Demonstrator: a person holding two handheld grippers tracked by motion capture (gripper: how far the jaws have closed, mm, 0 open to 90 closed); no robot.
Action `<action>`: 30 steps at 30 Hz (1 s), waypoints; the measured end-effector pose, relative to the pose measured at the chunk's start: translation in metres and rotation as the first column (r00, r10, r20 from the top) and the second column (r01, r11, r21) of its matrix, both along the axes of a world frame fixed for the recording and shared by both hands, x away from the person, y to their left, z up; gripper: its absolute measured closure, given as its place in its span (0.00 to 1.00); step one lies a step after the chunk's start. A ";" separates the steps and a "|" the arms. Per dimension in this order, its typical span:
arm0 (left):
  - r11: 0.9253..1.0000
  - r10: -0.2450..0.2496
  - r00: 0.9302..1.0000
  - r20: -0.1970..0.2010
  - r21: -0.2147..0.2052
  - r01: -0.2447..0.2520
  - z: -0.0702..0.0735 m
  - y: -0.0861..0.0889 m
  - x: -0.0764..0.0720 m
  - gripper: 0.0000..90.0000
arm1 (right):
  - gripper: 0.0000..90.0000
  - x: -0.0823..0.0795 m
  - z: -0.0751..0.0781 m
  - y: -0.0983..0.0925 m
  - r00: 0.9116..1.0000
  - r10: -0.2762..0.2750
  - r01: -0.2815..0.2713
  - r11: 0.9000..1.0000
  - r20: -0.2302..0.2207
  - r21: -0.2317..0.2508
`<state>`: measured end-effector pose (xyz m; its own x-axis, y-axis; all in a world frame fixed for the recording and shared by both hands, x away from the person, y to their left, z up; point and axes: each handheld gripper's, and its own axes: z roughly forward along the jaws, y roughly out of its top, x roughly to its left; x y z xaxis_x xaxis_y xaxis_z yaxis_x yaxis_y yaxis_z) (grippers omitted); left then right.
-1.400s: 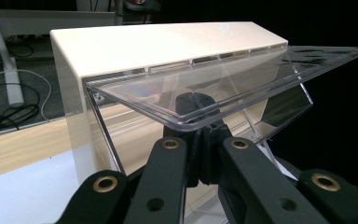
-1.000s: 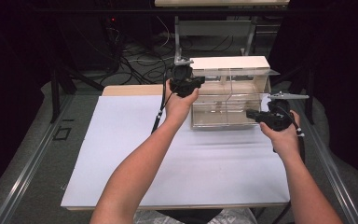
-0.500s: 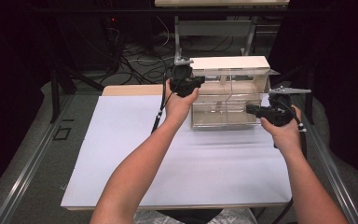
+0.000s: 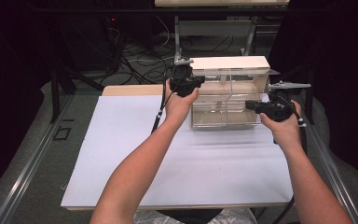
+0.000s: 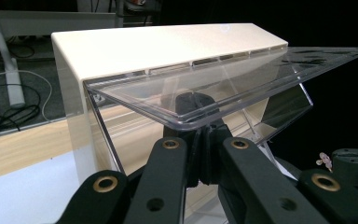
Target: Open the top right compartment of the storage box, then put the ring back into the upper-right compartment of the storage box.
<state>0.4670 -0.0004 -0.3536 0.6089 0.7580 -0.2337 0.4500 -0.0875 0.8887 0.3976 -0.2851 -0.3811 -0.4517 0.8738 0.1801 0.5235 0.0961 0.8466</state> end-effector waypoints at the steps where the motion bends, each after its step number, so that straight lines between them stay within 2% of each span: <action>1: 1.000 0.000 1.000 0.001 0.001 0.000 0.000 0.000 0.000 1.00 | 0.97 0.000 0.001 0.000 1.000 -0.004 0.004 1.000 -0.004 -0.002; 20: 1.000 0.001 1.000 0.002 0.000 -0.001 0.000 0.000 0.000 1.00 | 0.97 0.007 0.014 0.002 1.000 0.002 -0.002 1.000 0.007 -0.006; 30: 1.000 0.005 1.000 0.004 -0.001 -0.005 0.000 -0.001 0.000 1.00 | 0.97 0.017 0.018 0.000 1.000 -0.018 0.018 1.000 0.003 -0.004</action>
